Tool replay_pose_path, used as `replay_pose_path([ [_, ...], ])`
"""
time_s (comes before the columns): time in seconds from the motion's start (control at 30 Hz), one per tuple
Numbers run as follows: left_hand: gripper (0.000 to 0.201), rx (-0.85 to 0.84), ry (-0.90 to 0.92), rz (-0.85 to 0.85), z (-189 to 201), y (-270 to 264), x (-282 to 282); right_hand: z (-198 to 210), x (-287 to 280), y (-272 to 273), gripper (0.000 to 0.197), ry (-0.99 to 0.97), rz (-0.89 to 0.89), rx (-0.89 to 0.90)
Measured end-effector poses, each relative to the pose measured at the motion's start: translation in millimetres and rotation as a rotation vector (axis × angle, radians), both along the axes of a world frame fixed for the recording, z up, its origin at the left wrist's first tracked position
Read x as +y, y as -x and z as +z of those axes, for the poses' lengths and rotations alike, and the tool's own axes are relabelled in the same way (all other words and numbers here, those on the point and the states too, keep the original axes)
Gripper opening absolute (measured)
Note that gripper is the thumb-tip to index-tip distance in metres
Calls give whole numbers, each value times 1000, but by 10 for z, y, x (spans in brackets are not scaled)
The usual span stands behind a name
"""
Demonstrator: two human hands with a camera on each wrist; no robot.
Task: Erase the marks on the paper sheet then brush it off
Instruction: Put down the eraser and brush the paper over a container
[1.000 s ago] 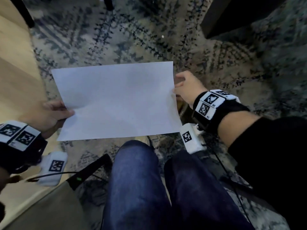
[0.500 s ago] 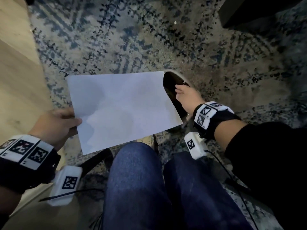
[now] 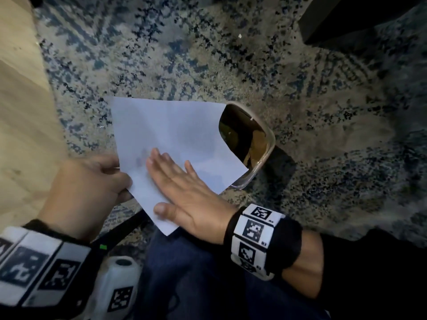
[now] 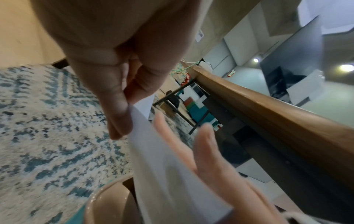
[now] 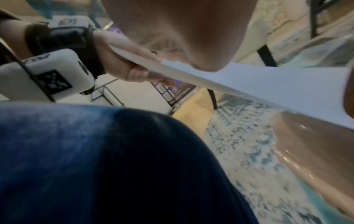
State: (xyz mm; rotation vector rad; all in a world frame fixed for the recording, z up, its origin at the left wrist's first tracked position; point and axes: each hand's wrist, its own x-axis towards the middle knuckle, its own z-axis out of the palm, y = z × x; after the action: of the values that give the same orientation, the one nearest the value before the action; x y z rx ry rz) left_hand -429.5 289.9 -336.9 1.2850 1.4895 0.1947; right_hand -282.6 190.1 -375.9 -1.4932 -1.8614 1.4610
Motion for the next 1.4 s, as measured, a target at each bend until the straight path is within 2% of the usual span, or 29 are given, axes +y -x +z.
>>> replay_pose_path([
  [0.07,22,-6,-1,21,18,-61,-39,-32,24,3,67,-11,19,4],
  [0.13,32,-16,38,89,20,-102,-57,-167,-13,-89,61,81,-6,-46],
  [0.23,37,-2,47,115,43,-75,-40,-487,-132,-388,57,339,-148,-163],
  [0.3,35,-8,50,123,45,-45,-40,-579,-167,-570,58,443,-270,-209],
  [0.4,30,-15,80,136,37,-74,-69,-402,-97,-525,60,338,-286,-139],
  [0.47,30,-14,85,144,10,-86,-85,-172,-15,-311,61,189,-157,-32],
  [0.53,31,-7,103,158,-21,-34,-84,-143,-26,-158,59,118,-14,-9],
  [0.6,30,10,123,171,-43,53,-71,-342,-80,-260,56,246,-21,-77],
  [0.67,24,17,140,179,-62,135,-53,-536,-121,-482,57,428,-168,-189],
  [0.7,23,10,157,206,-68,155,-53,-577,-134,-575,58,458,-236,-227],
  [0.77,25,-13,183,245,-75,150,-64,-541,-111,-587,60,397,-258,-205],
  [0.87,29,-45,231,264,-87,94,-79,-333,-15,-318,60,218,-85,-70],
  [0.93,30,-51,253,274,-70,92,-70,-417,-25,-277,59,212,-36,-51],
  [1.07,28,-37,285,293,-28,146,-44,-871,-74,-774,62,546,-304,-294],
  [1.13,29,-28,282,301,-31,164,-39,-921,-43,-924,65,577,-373,-328],
  [1.2,29,-18,286,302,-29,154,-24,-808,74,-808,67,479,-303,-289],
  [1.3,28,-23,306,298,-14,112,-14,-501,253,-351,69,208,-32,-193],
  [1.4,29,-39,334,256,2,66,-34,-335,318,-37,65,73,134,-102],
])
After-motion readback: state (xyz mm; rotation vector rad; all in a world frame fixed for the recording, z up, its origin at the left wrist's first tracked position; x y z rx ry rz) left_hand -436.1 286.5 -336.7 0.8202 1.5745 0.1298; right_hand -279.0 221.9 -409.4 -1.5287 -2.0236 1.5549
